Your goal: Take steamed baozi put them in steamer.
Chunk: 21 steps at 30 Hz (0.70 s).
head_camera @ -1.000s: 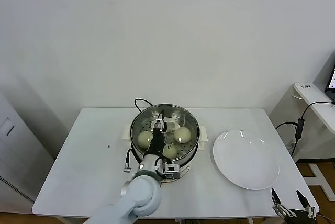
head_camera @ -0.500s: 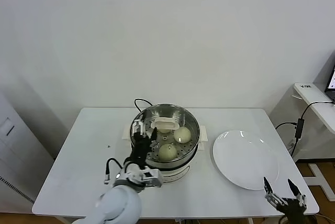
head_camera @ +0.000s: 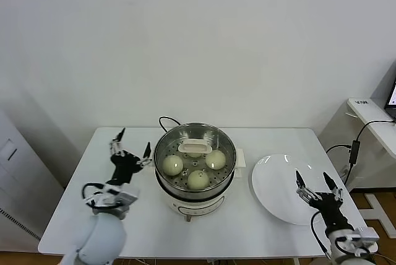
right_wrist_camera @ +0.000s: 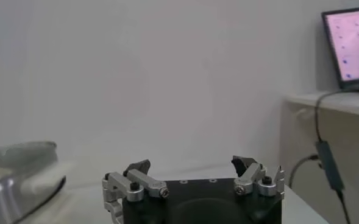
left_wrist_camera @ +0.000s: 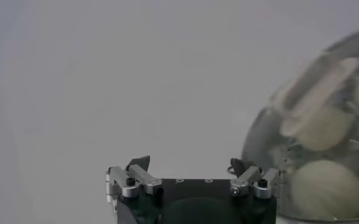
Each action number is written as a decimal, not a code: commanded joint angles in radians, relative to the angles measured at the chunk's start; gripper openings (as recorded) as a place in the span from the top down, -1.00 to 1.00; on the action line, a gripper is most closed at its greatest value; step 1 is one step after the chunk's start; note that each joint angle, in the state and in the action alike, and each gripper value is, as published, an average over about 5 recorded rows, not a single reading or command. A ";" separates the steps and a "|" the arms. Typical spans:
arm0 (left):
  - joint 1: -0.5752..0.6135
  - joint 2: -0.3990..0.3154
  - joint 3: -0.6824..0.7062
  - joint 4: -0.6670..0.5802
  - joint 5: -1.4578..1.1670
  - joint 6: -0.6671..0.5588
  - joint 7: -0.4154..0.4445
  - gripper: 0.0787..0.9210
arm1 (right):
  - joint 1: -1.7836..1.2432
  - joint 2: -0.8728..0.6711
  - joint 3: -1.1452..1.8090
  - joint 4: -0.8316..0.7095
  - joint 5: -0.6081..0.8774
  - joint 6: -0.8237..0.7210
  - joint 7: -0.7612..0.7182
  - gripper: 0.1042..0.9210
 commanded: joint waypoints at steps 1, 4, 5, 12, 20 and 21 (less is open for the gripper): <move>0.202 -0.140 -0.393 0.136 -0.339 -0.661 0.070 -0.77 | 0.121 -0.034 -0.123 -0.029 -0.031 -0.033 0.068 -0.76; 0.253 -0.171 -0.411 0.146 -0.360 -0.703 0.114 -0.77 | 0.122 -0.026 -0.132 -0.034 -0.038 -0.032 0.061 -0.76; 0.266 -0.182 -0.415 0.147 -0.367 -0.708 0.122 -0.77 | 0.121 -0.024 -0.133 -0.035 -0.039 -0.032 0.057 -0.76; 0.320 -0.241 -0.432 0.151 -0.392 -0.721 0.162 -0.77 | 0.101 -0.007 -0.122 -0.043 -0.094 -0.020 0.019 -0.76; 0.357 -0.256 -0.436 0.153 -0.432 -0.712 0.201 -0.77 | 0.077 0.009 -0.116 -0.039 -0.101 -0.012 -0.009 -0.76; 0.360 -0.257 -0.436 0.153 -0.442 -0.708 0.202 -0.77 | 0.075 0.009 -0.115 -0.038 -0.102 -0.011 -0.013 -0.76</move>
